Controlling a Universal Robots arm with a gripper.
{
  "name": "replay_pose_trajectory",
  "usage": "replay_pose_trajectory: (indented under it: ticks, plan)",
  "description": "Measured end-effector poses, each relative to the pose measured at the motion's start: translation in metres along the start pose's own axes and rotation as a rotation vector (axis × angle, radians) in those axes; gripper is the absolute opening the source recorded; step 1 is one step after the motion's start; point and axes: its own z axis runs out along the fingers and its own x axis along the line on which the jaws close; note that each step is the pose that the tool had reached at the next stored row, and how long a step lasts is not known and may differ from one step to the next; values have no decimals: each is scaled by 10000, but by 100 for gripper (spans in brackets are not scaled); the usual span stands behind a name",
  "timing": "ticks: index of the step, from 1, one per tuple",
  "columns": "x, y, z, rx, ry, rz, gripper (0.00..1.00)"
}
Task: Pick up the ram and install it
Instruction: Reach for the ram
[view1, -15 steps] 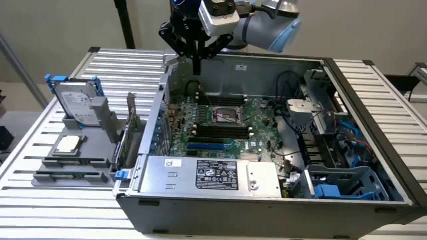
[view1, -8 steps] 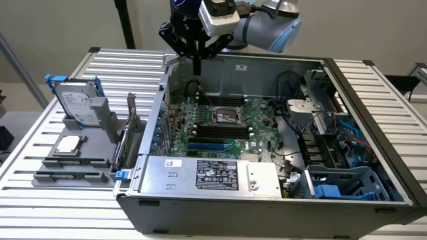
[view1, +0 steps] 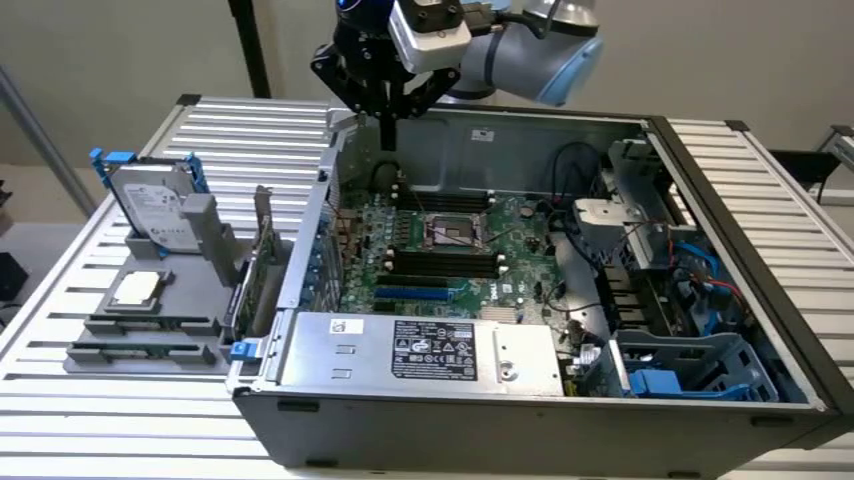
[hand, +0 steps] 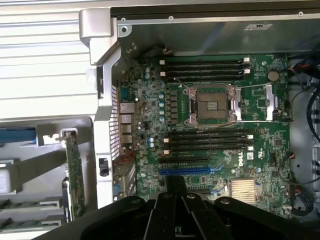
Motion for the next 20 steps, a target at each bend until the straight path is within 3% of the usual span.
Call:
replay_pose_trajectory:
  ticks: [20]
  plan:
    - [894,-252,-29,0,0,0,11]
